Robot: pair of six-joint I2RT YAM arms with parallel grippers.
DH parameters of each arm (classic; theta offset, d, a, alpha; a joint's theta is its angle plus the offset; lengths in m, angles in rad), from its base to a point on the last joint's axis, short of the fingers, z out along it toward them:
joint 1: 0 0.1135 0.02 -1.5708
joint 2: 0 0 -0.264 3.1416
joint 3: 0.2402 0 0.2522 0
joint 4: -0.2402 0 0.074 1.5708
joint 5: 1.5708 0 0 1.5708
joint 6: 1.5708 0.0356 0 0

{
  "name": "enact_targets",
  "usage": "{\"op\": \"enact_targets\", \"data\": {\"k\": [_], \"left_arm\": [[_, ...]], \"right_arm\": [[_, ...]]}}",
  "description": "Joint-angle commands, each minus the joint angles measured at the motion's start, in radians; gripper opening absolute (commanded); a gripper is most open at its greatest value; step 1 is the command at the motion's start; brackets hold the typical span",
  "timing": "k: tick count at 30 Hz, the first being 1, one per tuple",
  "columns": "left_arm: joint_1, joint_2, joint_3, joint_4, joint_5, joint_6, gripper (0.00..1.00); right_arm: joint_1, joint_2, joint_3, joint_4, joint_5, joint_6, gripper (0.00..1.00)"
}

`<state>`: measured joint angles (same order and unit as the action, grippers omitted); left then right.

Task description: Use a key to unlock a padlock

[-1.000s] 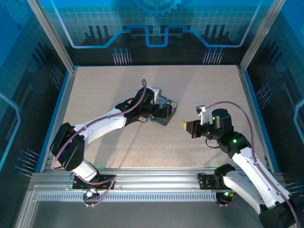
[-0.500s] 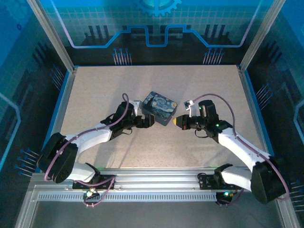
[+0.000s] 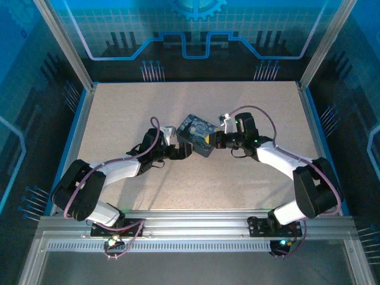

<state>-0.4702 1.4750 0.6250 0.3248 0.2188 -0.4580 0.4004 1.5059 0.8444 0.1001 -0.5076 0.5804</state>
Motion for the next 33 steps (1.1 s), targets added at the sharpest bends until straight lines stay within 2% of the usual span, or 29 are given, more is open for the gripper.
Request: {"op": "enact_targets", "data": {"k": [1, 13, 29, 33], "left_arm": [[0.007, 0.015, -0.006, 0.038, 0.027, 0.024, 0.98], [0.007, 0.057, 0.021, 0.025, 0.043, 0.054, 0.90], [0.007, 0.098, 0.042, 0.037, 0.058, 0.057, 0.87], [0.007, 0.129, 0.050, 0.056, 0.056, 0.099, 0.85]], "right_arm": [[0.011, 0.059, 0.068, 0.035, -0.024, 0.003, 0.04], [0.011, 0.219, 0.182, 0.045, -0.070, 0.035, 0.03], [0.009, 0.299, 0.189, 0.006, -0.070, 0.006, 0.03], [0.003, 0.307, 0.182, -0.017, -0.063, -0.008, 0.03]]}}
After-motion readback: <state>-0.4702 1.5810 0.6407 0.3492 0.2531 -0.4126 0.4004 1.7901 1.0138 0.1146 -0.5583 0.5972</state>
